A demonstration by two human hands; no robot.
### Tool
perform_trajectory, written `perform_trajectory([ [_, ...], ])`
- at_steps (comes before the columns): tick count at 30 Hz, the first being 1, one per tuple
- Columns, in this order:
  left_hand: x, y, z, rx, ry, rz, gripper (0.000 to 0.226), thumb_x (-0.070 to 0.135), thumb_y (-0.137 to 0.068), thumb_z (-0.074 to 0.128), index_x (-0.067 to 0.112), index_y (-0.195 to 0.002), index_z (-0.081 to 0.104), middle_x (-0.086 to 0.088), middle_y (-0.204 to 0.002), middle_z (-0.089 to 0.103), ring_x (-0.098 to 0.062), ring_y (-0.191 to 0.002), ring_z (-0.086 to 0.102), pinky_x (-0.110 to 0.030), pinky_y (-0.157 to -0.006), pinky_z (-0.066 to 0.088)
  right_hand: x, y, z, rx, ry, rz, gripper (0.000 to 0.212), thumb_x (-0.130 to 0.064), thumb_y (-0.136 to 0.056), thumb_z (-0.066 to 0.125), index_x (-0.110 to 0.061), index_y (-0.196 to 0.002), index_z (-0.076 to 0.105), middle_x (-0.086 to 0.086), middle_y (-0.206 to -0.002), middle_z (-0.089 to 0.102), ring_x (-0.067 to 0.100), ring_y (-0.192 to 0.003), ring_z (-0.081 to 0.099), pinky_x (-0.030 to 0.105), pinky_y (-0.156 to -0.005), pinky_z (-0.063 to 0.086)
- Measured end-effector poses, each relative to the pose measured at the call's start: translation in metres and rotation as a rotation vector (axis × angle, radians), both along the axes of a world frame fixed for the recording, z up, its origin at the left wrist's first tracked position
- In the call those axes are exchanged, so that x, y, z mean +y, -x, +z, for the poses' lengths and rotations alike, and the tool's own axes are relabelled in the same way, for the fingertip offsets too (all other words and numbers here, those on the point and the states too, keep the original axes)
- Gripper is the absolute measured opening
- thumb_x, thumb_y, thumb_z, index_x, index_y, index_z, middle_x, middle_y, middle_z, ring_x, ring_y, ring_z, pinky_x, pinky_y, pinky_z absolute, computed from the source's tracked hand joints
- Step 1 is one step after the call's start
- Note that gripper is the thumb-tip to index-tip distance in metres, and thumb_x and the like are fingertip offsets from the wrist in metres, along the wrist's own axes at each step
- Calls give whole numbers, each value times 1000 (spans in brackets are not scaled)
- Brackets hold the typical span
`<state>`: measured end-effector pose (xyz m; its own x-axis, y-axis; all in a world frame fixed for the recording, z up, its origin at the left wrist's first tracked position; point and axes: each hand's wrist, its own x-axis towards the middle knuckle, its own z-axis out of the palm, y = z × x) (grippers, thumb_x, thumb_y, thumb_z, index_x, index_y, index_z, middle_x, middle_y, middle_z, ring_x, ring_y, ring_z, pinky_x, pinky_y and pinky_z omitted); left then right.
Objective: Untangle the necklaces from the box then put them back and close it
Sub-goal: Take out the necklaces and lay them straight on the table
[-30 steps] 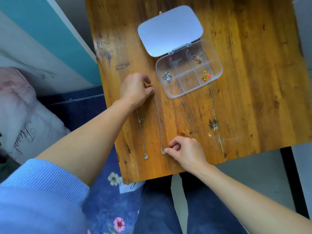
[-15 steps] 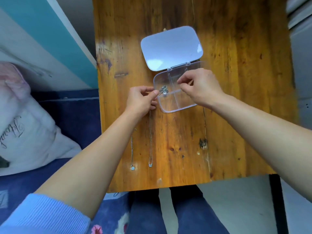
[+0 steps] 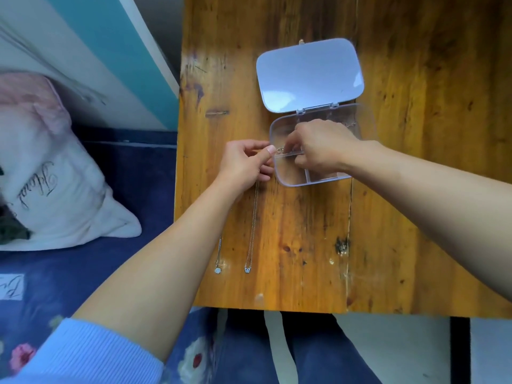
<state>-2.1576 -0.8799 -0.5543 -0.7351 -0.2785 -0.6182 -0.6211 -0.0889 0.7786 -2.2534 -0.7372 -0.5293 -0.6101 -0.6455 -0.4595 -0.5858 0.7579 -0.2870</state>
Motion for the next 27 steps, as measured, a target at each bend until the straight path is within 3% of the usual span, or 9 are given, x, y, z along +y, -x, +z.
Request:
perform_trajectory([
  [7,1,-1,2,-29,10,7,23,20,-90,67,6,-108,68,-21,-92,73,-25,-73,73,-28,-58,59,14,-5,1,50,259,-151,11,-23,-82,70,-20,-91,75,2,-92,73,25,-88,65,37,-76,51],
  [12,2,-2,8,-45,35,-19,27,22,-91,66,4,-111,67,-20,-96,73,-30,-84,74,-31,-61,60,30,-13,3,-38,403,-400,13,-31,-83,73,-18,-85,75,-1,-79,70,14,-77,61,25,-68,43],
  [16,4,-2,13,-55,97,-29,18,24,-91,66,10,-102,69,-17,-93,74,-29,-84,74,-29,-58,57,45,-29,11,-80,468,-500,11,-32,-79,76,-21,-82,74,-3,-85,61,13,-80,56,29,-71,41],
  [20,5,1,16,-40,201,-39,11,24,-88,70,15,-93,69,-12,-87,73,-23,-74,70,-32,-60,54,66,-54,22,-331,709,-788,5,-16,-80,78,-16,-77,74,-10,-63,63,-1,-55,53,13,-55,41],
  [24,10,2,23,36,494,-79,17,22,-84,73,12,-97,71,-8,-88,71,-23,-82,67,-34,-75,54,91,-82,24,-488,810,-1088,8,-8,-78,77,-15,-75,74,3,-61,66,9,-53,56,15,-42,36],
  [27,26,-4,32,249,803,-232,15,12,-85,67,10,-99,71,-10,-97,67,-24,-91,63,-34,-80,50,107,-101,19,-592,772,-1245,7,-7,-81,72,-13,-81,75,5,-72,73,10,-57,60,17,-40,37],
])
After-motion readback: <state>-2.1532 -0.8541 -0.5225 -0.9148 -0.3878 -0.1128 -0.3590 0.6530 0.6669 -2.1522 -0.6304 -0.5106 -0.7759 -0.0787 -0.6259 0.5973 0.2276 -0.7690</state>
